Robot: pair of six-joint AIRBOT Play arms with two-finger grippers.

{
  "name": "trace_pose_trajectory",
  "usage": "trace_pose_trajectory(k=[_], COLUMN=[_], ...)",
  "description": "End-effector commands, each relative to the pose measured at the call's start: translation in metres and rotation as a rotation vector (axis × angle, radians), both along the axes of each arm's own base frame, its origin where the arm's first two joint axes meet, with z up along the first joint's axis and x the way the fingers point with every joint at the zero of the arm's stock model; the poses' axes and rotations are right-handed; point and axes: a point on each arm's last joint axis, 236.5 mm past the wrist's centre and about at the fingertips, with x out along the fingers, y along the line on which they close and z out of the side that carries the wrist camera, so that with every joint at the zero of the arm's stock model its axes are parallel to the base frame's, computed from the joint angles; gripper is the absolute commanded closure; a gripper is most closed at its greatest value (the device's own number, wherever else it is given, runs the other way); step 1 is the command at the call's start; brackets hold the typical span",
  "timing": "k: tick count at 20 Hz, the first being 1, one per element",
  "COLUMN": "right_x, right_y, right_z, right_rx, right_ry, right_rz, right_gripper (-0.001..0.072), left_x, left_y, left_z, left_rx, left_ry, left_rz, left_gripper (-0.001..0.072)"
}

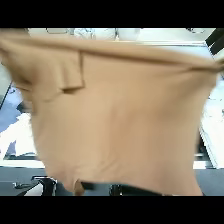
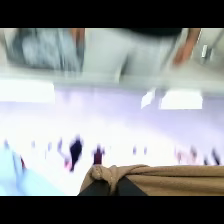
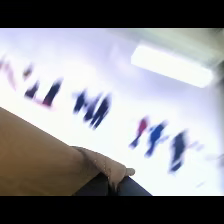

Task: Fold the shirts.

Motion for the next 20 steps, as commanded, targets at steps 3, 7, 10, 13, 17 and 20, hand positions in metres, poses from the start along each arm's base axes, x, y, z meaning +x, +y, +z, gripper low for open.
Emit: trace_pose_trajectory(k=[3, 7, 10, 13, 17, 20], right_x=[0.089, 0.172, 0.225, 0.232, 0.204, 0.175], right_y=[0.005, 0.004, -0.005, -0.01, 0.001, -0.015], right_z=[-0.24, -0.278, -0.253, -0.245, -0.274, -0.284], right_rx=[0.27, 0.394, 0.487, 0.482, 0.44, 0.289], right_ry=[0.474, 0.243, -0.01, -0.059, 0.11, 0.232], right_rz=[0.021, -0.053, -0.127, -0.136, -0.079, -0.048], right_gripper=[0.0665, 0.0664, 0.0664, 0.0664, 0.0664, 0.0664], left_x=[0.071, 0.129, 0.183, 0.209, 0.183, 0.133], left_y=[-0.019, -0.022, -0.019, -0.019, -0.029, -0.037], left_z=[-0.281, -0.362, -0.35, -0.323, -0.338, -0.348], left_rx=[-0.02, -0.072, -0.123, -0.163, -0.16, -0.115], left_ry=[0.609, 0.613, 0.447, 0.333, 0.46, 0.656], left_rz=[-0.096, -0.053, -0.001, 0.026, -0.029, -0.114], left_gripper=[0.0683, 0.0683, 0.0683, 0.0683, 0.0683, 0.0683])
